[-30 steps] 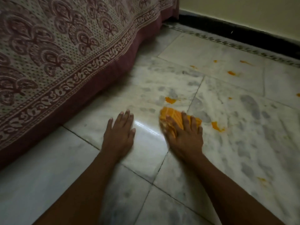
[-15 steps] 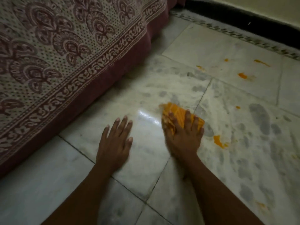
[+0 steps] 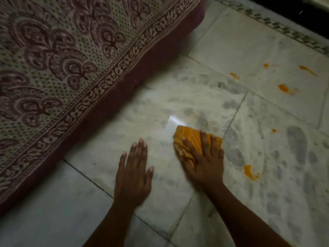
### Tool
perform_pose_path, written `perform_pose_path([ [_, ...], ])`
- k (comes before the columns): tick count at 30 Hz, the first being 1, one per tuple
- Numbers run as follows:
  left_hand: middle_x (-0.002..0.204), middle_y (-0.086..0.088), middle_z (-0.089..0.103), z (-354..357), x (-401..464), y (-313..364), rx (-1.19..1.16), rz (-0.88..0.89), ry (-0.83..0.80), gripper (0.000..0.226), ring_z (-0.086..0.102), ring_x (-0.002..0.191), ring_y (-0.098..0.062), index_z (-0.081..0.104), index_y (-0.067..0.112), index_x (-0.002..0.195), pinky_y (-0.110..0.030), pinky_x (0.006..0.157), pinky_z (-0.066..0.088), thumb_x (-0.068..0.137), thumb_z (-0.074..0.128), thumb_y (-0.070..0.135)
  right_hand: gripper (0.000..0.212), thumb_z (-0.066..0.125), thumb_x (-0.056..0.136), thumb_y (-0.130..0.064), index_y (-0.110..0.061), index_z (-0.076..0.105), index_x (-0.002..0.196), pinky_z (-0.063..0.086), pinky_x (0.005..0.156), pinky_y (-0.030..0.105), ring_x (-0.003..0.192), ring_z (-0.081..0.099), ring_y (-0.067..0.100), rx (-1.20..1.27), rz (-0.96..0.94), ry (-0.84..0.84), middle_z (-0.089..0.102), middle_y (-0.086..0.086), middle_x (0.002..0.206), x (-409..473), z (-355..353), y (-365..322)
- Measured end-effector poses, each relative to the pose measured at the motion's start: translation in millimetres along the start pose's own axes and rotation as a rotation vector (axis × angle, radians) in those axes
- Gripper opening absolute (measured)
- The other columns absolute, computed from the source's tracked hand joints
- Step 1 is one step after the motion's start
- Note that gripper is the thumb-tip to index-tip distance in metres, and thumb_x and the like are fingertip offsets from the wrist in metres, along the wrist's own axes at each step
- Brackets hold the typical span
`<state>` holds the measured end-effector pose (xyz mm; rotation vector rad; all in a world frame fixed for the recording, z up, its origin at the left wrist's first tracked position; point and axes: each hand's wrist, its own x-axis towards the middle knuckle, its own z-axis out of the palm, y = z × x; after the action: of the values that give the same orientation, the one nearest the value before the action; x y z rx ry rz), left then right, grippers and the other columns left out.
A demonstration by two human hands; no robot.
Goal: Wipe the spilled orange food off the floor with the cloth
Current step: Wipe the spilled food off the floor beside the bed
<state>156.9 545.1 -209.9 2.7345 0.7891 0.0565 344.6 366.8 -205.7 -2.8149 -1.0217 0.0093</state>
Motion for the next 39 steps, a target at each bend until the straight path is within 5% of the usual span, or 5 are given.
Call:
perform_pose_path([
  [5,0.176,-0.004,0.004,3.8,-1.9,1.3,0.035,-0.014,0.007,0.079,0.005,0.162,-0.017,0.009,0.012,0.166,-0.048,0.13,0.016,0.101,0.04,0.045,0.065,0.043,0.094,-0.075,-0.054,0.034,0.155,0.013,0.12,0.07,0.158,0.014,0.044,0.084,0.345,0.158,0.02,0.009,0.173,80.1,27.2,-75.7],
  [13,0.176,-0.006,0.007,1.5,-1.1,0.4,0.067,-0.038,0.021,0.076,0.011,0.162,-0.019,0.014,0.01,0.166,-0.055,0.125,0.025,0.102,0.034,0.046,0.064,0.042,0.094,-0.076,-0.057,0.033,0.154,0.027,0.12,0.061,0.159,0.018,0.036,0.013,-0.305,0.09,0.023,0.002,0.173,-6.8,9.5,-18.2],
  [20,0.175,-0.007,0.009,13.0,-5.0,-4.9,0.089,0.013,0.089,0.075,0.012,0.161,-0.02,0.017,0.011,0.165,-0.053,0.128,0.018,0.102,0.032,0.047,0.07,0.029,0.092,-0.084,-0.054,0.032,0.156,0.0,0.125,0.066,0.159,0.008,0.043,0.118,0.255,0.143,0.018,0.009,0.173,70.8,19.8,-44.7],
  [27,0.165,-0.011,0.038,8.9,17.0,2.0,-0.129,-0.028,0.139,0.066,0.037,0.152,-0.027,0.036,0.009,0.16,-0.048,0.126,0.027,0.102,0.035,0.041,0.061,0.046,0.094,-0.075,-0.055,0.041,0.151,0.02,0.124,0.057,0.158,0.023,0.036,0.068,-0.208,0.222,0.03,0.002,0.17,22.1,33.2,-47.0],
  [39,0.169,0.004,0.034,31.5,195.9,60.4,0.019,0.025,0.199,0.059,0.03,0.156,-0.025,0.041,0.028,0.158,-0.055,0.124,0.022,0.102,0.028,0.041,0.063,0.032,0.093,-0.075,-0.06,0.028,0.155,0.003,0.125,0.063,0.161,0.005,0.039,0.062,0.141,0.165,0.017,0.0,0.174,109.1,24.0,17.7],
])
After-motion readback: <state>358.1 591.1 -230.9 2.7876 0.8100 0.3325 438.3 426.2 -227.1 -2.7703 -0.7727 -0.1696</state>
